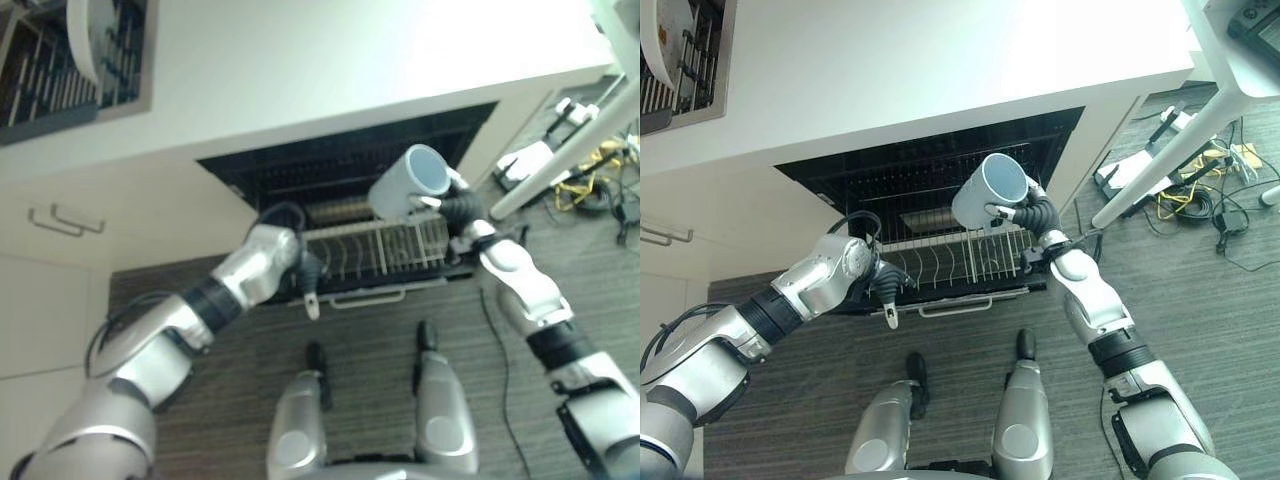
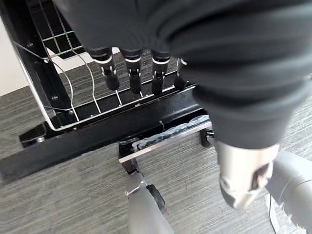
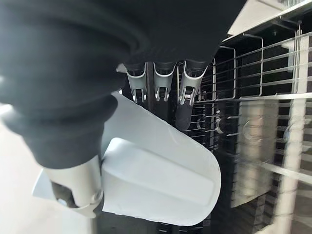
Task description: Place the dishes in the dishwasher.
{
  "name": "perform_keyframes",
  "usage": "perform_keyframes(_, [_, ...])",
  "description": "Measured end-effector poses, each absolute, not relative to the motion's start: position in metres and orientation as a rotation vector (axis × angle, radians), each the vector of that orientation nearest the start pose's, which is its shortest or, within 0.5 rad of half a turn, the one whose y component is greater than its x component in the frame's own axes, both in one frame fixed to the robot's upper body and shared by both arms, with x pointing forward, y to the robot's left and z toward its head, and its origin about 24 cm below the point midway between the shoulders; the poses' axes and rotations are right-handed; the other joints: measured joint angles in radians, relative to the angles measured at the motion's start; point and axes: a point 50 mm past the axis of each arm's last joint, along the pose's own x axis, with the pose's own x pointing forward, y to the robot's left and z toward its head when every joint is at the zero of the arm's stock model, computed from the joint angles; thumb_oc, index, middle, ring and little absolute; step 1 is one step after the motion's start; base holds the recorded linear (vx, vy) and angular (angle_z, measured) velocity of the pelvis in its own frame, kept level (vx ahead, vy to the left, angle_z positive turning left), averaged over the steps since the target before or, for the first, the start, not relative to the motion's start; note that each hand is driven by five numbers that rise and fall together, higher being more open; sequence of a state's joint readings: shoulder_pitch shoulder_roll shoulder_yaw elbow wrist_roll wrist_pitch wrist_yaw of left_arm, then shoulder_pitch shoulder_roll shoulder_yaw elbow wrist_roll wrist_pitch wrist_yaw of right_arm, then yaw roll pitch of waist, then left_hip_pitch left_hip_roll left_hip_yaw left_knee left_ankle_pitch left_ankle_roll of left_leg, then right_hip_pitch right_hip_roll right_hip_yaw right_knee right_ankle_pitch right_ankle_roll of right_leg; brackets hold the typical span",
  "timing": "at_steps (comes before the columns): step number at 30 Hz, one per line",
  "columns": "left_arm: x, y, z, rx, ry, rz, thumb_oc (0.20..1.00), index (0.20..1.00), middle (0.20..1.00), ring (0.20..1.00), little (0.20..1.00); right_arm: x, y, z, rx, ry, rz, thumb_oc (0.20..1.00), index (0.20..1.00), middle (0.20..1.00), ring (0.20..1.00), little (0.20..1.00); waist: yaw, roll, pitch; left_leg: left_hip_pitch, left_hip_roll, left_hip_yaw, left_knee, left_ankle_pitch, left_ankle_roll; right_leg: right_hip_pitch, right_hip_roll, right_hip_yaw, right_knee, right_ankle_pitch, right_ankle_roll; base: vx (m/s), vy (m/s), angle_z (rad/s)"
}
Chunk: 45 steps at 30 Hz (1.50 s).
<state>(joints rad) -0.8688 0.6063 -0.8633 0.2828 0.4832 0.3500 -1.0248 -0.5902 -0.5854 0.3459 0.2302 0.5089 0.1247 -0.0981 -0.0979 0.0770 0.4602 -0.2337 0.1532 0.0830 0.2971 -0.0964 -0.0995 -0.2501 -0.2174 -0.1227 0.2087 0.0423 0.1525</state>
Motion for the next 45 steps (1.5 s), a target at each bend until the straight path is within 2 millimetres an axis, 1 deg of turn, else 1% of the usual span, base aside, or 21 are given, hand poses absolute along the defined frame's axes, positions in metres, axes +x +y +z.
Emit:
perform_keyframes(1, [0.336, 0.118, 0.103, 1.519, 0.586, -1.084, 1.0, 1.0, 1.0, 1.0, 1.0, 0.35, -0.179, 0.148, -0.227, -0.087, 0.165, 0.2, 0.2, 0.2, 0.2, 0.2, 0.006, -0.001, 0.001, -0.004, -0.001, -0.005, 0.002, 0.0, -0.001, 0.0, 0.0, -0.003, 0.0, 0.0, 0.0, 0.03, -0.026, 0.1])
perform_keyframes(2, [0.337, 0.118, 0.106, 1.528, 0.58, -1.081, 1.0, 1.0, 1.0, 1.0, 1.0, 0.358, -0.185, 0.153, -0.257, -0.073, 0.128, 0.2, 0.2, 0.2, 0.2, 0.2, 0.009, -0.006, 0.003, -0.008, -0.001, -0.012, 0.004, 0.002, -0.003, 0.001, 0.0, -0.009, 0.0, 0.0, 0.0, 0.02, -0.019, 0.18])
perform_keyframes(3, [0.338, 0.118, 0.107, 1.536, 0.572, -1.082, 1.0, 1.0, 1.0, 1.0, 1.0, 0.371, -0.195, 0.159, -0.297, -0.038, 0.057, 0.2, 0.2, 0.2, 0.2, 0.2, 0.021, -0.012, 0.007, -0.01, -0.001, -0.021, 0.004, 0.006, -0.006, 0.005, 0.0, -0.019, 0.0, -0.001, -0.002, 0.02, -0.023, 0.16])
perform_keyframes(6, [0.339, 0.116, 0.112, 1.552, 0.555, -1.091, 1.0, 1.0, 1.0, 1.0, 1.0, 0.383, -0.202, 0.171, -0.312, -0.004, 0.008, 0.2, 0.2, 0.2, 0.2, 0.2, 0.061, -0.016, 0.009, -0.014, -0.001, -0.027, 0.003, 0.007, -0.006, 0.007, -0.001, -0.026, 0.0, -0.001, -0.003, 0.01, -0.021, 0.09])
perform_keyframes(7, [0.34, 0.114, 0.114, 1.56, 0.548, -1.099, 1.0, 1.0, 1.0, 1.0, 1.0, 0.389, -0.206, 0.173, -0.313, 0.019, -0.017, 0.2, 0.2, 0.2, 0.2, 0.2, 0.077, -0.016, 0.01, -0.017, -0.002, -0.033, 0.004, 0.007, -0.006, 0.008, -0.001, -0.032, 0.0, -0.001, -0.003, 0.0, -0.009, 0.08])
perform_keyframes(8, [0.34, 0.114, 0.114, 1.561, 0.547, -1.099, 1.0, 1.0, 1.0, 1.0, 1.0, 0.389, -0.207, 0.173, -0.313, 0.022, -0.02, 0.2, 0.2, 0.2, 0.2, 0.2, 0.078, -0.016, 0.01, -0.018, -0.002, -0.033, 0.004, 0.007, -0.006, 0.008, -0.001, -0.032, 0.0, -0.001, -0.003, 0.01, -0.006, 0.26])
perform_keyframes(9, [0.34, 0.113, 0.117, 1.576, 0.54, -1.109, 1.0, 1.0, 1.0, 1.0, 1.0, 0.394, -0.212, 0.172, -0.346, 0.069, -0.046, 0.2, 0.2, 0.2, 0.2, 0.2, 0.087, -0.017, 0.011, -0.032, -0.006, -0.054, 0.011, 0.007, -0.007, 0.013, -0.005, -0.055, 0.0, -0.002, -0.004, 0.01, -0.008, 0.25])
perform_keyframes(11, [0.34, 0.112, 0.12, 1.59, 0.527, -1.118, 1.0, 1.0, 1.0, 1.0, 1.0, 0.397, -0.21, 0.171, -0.359, 0.095, -0.035, 0.2, 0.2, 0.2, 0.2, 0.2, 0.101, -0.021, 0.015, -0.032, -0.011, -0.058, 0.012, 0.007, -0.006, 0.017, -0.011, -0.061, -0.001, -0.002, -0.004, 0.02, -0.01, 0.17])
perform_keyframes(13, [0.342, 0.107, 0.129, 1.64, 0.519, -1.124, 1.0, 1.0, 1.0, 1.0, 1.0, 0.403, -0.217, 0.173, -0.403, 0.138, -0.075, 0.2, 0.2, 0.2, 0.2, 0.2, 0.108, -0.02, 0.025, -0.04, -0.017, -0.066, 0.02, 0.007, -0.006, 0.019, -0.017, -0.071, 0.0, -0.002, -0.004, 0.01, 0.002, 0.14])
perform_keyframes(15, [0.343, 0.106, 0.134, 1.654, 0.517, -1.124, 1.0, 1.0, 1.0, 1.0, 1.0, 0.404, -0.222, 0.171, -0.402, 0.169, -0.098, 0.2, 0.2, 0.2, 0.2, 0.2, 0.117, -0.022, 0.028, -0.048, -0.02, -0.077, 0.022, 0.009, -0.003, 0.019, -0.019, -0.081, -0.001, -0.002, -0.004, 0.01, 0.011, 0.14])
perform_keyframes(17, [0.343, 0.108, 0.137, 1.665, 0.514, -1.12, 1.0, 1.0, 1.0, 1.0, 1.0, 0.406, -0.222, 0.169, -0.394, 0.191, -0.113, 0.2, 0.2, 0.2, 0.2, 0.2, 0.129, -0.016, 0.031, -0.049, -0.022, -0.077, 0.021, 0.009, -0.003, 0.019, -0.021, -0.082, -0.001, -0.002, -0.004, 0.0, 0.0, 0.0])
perform_keyframes(20, [0.343, 0.106, 0.143, 1.69, 0.491, -1.12, 1.0, 1.0, 1.0, 1.0, 1.0, 0.408, -0.227, 0.166, -0.393, 0.232, -0.163, 0.2, 0.2, 0.2, 0.2, 0.2, 0.134, 0.001, 0.042, -0.057, -0.027, -0.083, 0.022, 0.011, 0.0, 0.017, -0.025, -0.088, -0.001, -0.002, -0.003, -0.01, 0.012, 0.08])
perform_keyframes(22, [0.342, 0.101, 0.147, 1.719, 0.467, -1.124, 1.0, 1.0, 1.0, 1.0, 1.0, 0.407, -0.232, 0.158, -0.39, 0.263, -0.201, 0.2, 0.2, 0.2, 0.2, 0.2, 0.133, 0.019, 0.051, -0.068, -0.036, -0.094, 0.027, 0.013, 0.001, 0.017, -0.033, -0.104, -0.001, -0.002, -0.003, -0.01, 0.012, 0.16])
perform_keyframes(23, [0.342, 0.101, 0.147, 1.717, 0.467, -1.125, 1.0, 1.0, 1.0, 1.0, 1.0, 0.407, -0.232, 0.16, -0.389, 0.254, -0.213, 0.2, 0.2, 0.2, 0.2, 0.2, 0.132, 0.021, 0.052, -0.069, -0.037, -0.095, 0.027, 0.013, 0.002, 0.017, -0.035, -0.105, -0.001, -0.002, -0.003, -0.03, 0.018, 0.09])
perform_keyframes(26, [0.343, 0.103, 0.15, 1.728, 0.472, -1.114, 1.0, 1.0, 1.0, 1.0, 1.0, 0.406, -0.237, 0.16, -0.387, 0.247, -0.259, 0.2, 0.2, 0.2, 0.2, 0.2, 0.132, 0.023, 0.053, -0.084, -0.038, -0.099, 0.033, 0.013, 0.002, 0.007, -0.035, -0.11, 0.0, -0.002, -0.003, -0.01, 0.014, 0.03])
perform_keyframes(28, [0.344, 0.106, 0.151, 1.73, 0.481, -1.106, 1.0, 1.0, 1.0, 1.0, 1.0, 0.405, -0.24, 0.154, -0.386, 0.267, -0.267, 0.2, 0.2, 0.2, 0.2, 0.2, 0.132, 0.024, 0.054, -0.084, -0.038, -0.099, 0.033, 0.013, 0.002, 0.007, -0.035, -0.109, 0.0, -0.002, -0.003, 0.0, 0.0, 0.0])
perform_keyframes(30, [0.344, 0.109, 0.151, 1.732, 0.487, -1.099, 1.0, 1.0, 1.0, 1.0, 1.0, 0.404, -0.239, 0.15, -0.388, 0.278, -0.27, 0.2, 0.2, 0.2, 0.2, 0.2, 0.131, 0.032, 0.058, -0.084, -0.038, -0.099, 0.033, 0.013, 0.002, 0.007, -0.035, -0.109, 0.0, -0.002, -0.003, -0.01, 0.032, -0.01])
perform_keyframes(32, [0.344, 0.109, 0.152, 1.734, 0.487, -1.096, 1.0, 1.0, 1.0, 1.0, 1.0, 0.404, -0.238, 0.144, -0.39, 0.295, -0.277, 0.2, 0.2, 0.2, 0.2, 0.2, 0.13, 0.034, 0.058, -0.086, -0.037, -0.096, 0.033, 0.013, 0.002, 0.002, -0.035, -0.106, 0.0, -0.001, -0.002, -0.02, 0.021, -0.02])
perform_keyframes(42, [0.345, 0.115, 0.15, 1.753, 0.501, -1.07, 1.0, 1.0, 1.0, 1.0, 1.0, 0.403, -0.242, 0.141, -0.418, 0.291, -0.311, 0.2, 0.2, 0.2, 0.2, 0.2, 0.127, 0.038, 0.06, -0.094, -0.037, -0.095, 0.036, 0.014, 0.003, -0.007, -0.036, -0.106, 0.002, 0.0, -0.001, -0.02, 0.006, 0.0])
perform_keyframes(45, [0.345, 0.115, 0.148, 1.757, 0.505, -1.066, 1.0, 1.0, 1.0, 1.0, 1.0, 0.403, -0.239, 0.137, -0.405, 0.311, -0.308, 0.2, 0.2, 0.2, 0.2, 0.2, 0.126, 0.037, 0.06, -0.094, -0.036, -0.09, 0.036, 0.014, 0.003, -0.012, -0.035, -0.101, 0.004, 0.0, -0.001, -0.01, 0.011, -0.05])
